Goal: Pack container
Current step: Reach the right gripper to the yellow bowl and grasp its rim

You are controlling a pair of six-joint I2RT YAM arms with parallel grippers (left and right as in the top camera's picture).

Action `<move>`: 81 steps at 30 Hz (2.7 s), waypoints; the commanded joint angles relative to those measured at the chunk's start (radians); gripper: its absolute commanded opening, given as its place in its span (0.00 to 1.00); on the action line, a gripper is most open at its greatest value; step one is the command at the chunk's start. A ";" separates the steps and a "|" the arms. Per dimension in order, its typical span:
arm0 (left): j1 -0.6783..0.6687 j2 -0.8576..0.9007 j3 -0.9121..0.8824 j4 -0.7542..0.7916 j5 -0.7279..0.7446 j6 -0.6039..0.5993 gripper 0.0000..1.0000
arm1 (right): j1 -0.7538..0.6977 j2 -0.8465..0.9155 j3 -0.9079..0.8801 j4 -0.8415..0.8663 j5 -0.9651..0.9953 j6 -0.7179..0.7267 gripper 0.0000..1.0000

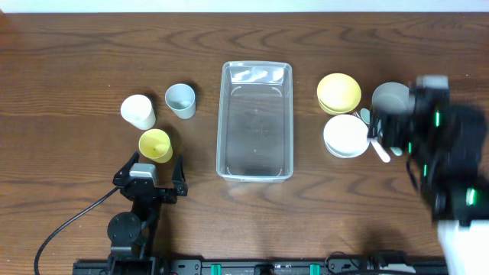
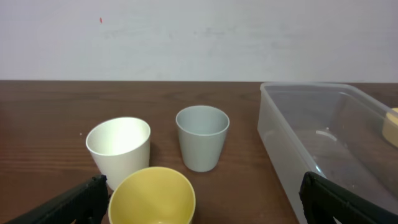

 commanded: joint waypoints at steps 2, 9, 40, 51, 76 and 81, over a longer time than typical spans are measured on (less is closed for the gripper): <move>0.004 0.000 -0.017 -0.033 0.018 0.014 0.98 | -0.006 0.271 0.299 -0.170 -0.069 -0.037 0.99; 0.004 0.000 -0.017 -0.033 0.018 0.014 0.98 | -0.005 0.471 0.365 -0.231 -0.197 -0.083 0.97; 0.004 0.000 -0.017 -0.033 0.018 0.014 0.98 | -0.004 1.018 0.365 0.119 -0.044 0.322 0.72; 0.004 0.000 -0.017 -0.033 0.018 0.014 0.98 | -0.004 1.095 0.365 0.149 -0.004 0.360 0.70; 0.004 0.000 -0.017 -0.033 0.018 0.014 0.98 | -0.005 0.960 0.504 -0.182 0.058 0.514 0.72; 0.004 0.000 -0.017 -0.033 0.018 0.014 0.98 | -0.005 0.960 0.497 -0.262 0.139 0.607 0.73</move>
